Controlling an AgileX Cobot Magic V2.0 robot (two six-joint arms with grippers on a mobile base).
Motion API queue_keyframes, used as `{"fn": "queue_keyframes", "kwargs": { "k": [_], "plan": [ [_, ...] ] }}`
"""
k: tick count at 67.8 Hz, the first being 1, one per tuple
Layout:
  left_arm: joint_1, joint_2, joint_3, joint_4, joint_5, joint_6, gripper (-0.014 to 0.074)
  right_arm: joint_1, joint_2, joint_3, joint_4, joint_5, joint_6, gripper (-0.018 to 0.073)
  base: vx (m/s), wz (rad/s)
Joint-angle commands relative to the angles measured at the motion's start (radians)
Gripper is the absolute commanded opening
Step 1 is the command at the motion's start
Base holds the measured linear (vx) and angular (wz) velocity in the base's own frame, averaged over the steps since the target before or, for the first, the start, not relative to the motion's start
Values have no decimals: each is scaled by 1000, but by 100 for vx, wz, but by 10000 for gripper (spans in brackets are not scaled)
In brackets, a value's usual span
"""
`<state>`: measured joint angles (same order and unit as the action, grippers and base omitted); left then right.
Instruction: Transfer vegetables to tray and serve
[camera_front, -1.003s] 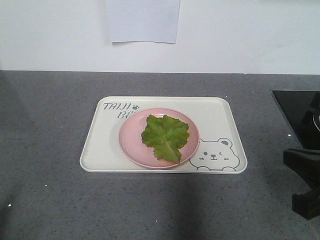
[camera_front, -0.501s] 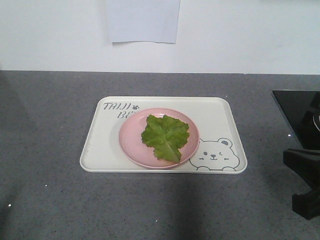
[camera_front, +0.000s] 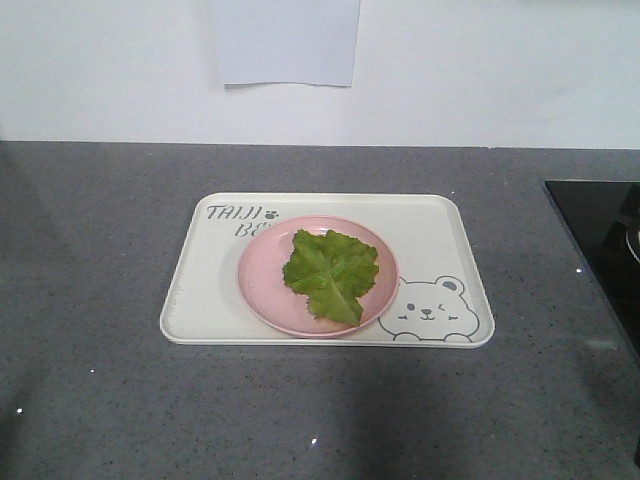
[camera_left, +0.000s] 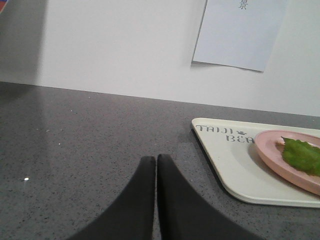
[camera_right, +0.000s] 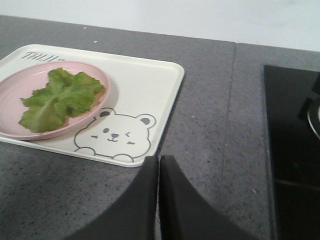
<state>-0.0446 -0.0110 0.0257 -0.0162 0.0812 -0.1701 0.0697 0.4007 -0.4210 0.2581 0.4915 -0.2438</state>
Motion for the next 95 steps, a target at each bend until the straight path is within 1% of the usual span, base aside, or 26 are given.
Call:
{"fn": "queue_keyframes", "kwargs": {
  "k": [1,7,19,25,29,32,40,45,61,95],
  "plan": [
    [3,-2,20,-1,-66,-9,-6,-1,-104,67,-90,-136,164,-3,0,0],
    [3,-2,20,-1,-66,-9,-6,-1,-222,161,-187,-188,286,-3,0,0],
    [3,-2,20,-1,-66,-9,-6,-2,-410,286,-363,-283,477,-3,0,0],
    [3,-3,20,-1,-63,-9,-6,-2,-418,336,-457,-375,555,-3,0,0],
    [3,-3,20,-1,-62,-9,-6,-2,-418,372,-489,-431,594,-3,0,0],
    [3,-3,20,-1,-62,-9,-6,-2,-418,402,-493,-492,606,-3,0,0],
    [3,-3,20,-1,-62,-9,-6,-2,-418,468,-484,-598,606,-3,0,0],
    [3,-3,20,-1,-62,-9,-6,-2,-418,464,-472,-570,607,-3,0,0],
    [3,-3,20,-1,-62,-9,-6,-2,-418,463,-471,-601,609,-3,0,0],
    [3,-3,20,-1,-62,-9,-6,-2,-418,463,-471,-607,609,-3,0,0]
  ]
}}
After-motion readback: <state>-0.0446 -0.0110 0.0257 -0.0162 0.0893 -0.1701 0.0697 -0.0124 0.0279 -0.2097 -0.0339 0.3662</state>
